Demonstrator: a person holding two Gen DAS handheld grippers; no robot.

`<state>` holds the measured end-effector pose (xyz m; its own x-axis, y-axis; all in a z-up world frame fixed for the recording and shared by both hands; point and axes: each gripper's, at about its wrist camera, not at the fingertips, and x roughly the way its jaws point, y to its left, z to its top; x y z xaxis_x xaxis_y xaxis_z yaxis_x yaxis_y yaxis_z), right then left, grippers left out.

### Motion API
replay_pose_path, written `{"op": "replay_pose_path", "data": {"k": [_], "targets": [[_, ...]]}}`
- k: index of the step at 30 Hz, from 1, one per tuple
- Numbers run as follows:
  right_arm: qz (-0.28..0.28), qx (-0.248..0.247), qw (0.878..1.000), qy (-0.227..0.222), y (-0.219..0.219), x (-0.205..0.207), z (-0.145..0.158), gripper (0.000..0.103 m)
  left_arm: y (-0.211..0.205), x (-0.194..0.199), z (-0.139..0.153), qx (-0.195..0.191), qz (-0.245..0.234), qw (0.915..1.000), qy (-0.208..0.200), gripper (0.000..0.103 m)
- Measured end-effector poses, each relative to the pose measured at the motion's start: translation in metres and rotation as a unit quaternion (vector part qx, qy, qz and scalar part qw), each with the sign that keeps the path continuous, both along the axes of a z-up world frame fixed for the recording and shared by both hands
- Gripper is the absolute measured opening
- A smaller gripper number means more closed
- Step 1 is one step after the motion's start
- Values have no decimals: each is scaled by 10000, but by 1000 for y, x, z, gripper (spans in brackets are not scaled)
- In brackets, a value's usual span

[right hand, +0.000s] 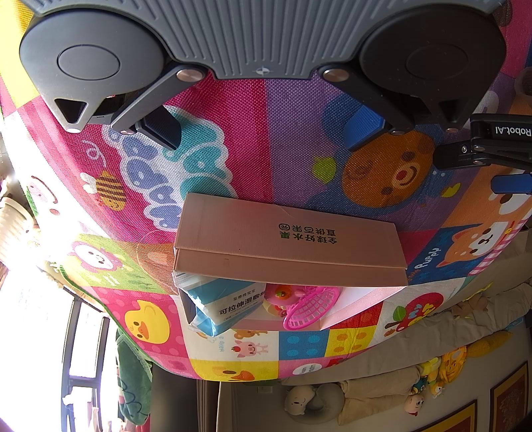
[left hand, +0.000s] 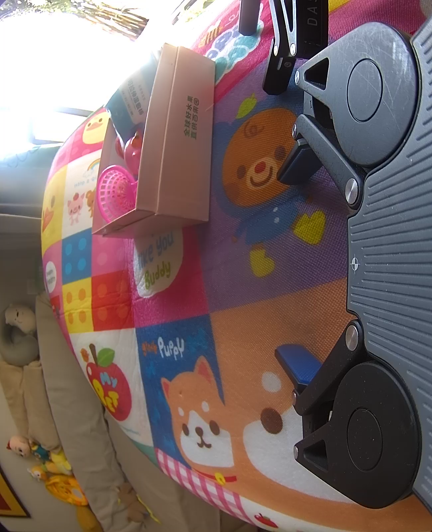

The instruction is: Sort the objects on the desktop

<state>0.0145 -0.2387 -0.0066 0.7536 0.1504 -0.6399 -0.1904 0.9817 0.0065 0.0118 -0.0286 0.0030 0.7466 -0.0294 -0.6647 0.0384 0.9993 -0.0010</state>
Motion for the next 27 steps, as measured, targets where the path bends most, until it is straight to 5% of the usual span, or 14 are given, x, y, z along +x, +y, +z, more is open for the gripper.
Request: {"op": "replay_pose_path", "data": {"k": [27], "targets": [[0, 1, 10000, 0, 1, -1, 0, 103, 2, 1, 2, 31, -81, 10000, 49, 103]]}}
